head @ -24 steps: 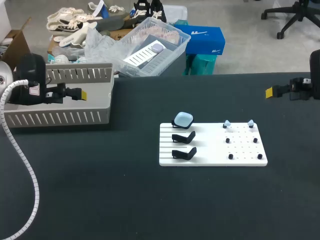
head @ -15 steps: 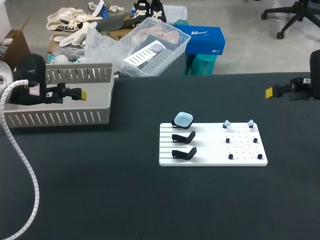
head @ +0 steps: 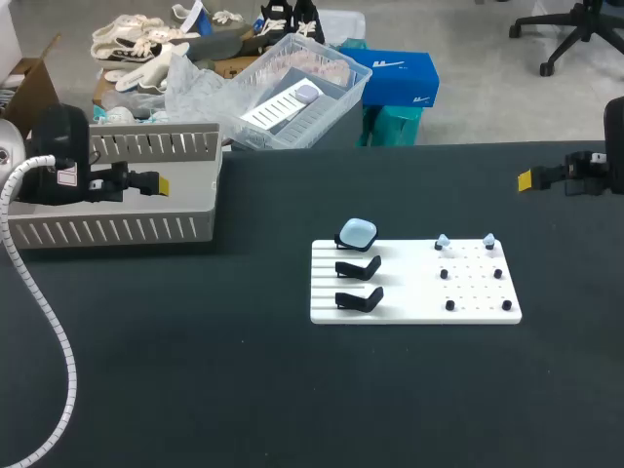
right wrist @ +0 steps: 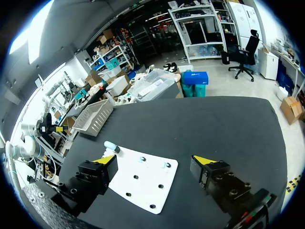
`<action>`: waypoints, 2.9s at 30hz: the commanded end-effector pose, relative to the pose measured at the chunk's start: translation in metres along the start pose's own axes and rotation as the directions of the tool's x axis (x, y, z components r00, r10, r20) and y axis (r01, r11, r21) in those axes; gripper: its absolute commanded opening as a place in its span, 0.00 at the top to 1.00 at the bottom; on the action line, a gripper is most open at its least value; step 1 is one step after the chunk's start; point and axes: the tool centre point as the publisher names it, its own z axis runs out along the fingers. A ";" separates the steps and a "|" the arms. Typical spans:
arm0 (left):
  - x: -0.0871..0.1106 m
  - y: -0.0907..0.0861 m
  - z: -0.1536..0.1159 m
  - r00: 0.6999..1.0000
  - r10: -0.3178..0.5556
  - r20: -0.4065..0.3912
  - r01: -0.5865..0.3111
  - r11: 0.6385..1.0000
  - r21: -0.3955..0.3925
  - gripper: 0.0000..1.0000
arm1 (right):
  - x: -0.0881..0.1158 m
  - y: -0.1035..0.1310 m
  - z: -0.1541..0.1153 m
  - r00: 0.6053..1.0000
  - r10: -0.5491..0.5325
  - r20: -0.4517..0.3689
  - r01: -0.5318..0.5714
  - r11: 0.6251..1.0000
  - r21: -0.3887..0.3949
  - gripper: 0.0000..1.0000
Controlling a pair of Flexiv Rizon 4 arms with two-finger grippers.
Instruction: Pick up each earbud case from the left stands, insert the matching earbuds, close the lid, and place the case in the box.
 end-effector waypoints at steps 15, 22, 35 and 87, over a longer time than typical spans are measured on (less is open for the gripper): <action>0.002 -0.007 0.001 0.993 0.118 -0.024 -0.115 0.986 0.120 0.00 | 0.000 0.000 0.000 1.000 0.000 0.000 0.000 1.000 0.000 0.00; -0.005 -0.014 0.002 0.967 0.254 0.006 -0.249 0.941 0.227 0.00 | 0.000 0.000 0.000 1.000 0.000 0.000 0.000 1.000 0.000 0.00; -0.005 -0.048 0.029 0.802 0.582 0.135 -0.582 0.708 0.401 0.00 | 0.000 0.000 0.000 1.000 0.000 0.000 0.000 1.000 0.000 0.00; 0.034 -0.143 0.176 0.561 0.773 0.297 -0.784 0.380 0.491 0.00 | 0.000 0.000 0.000 1.000 0.000 0.000 0.000 1.000 0.000 0.00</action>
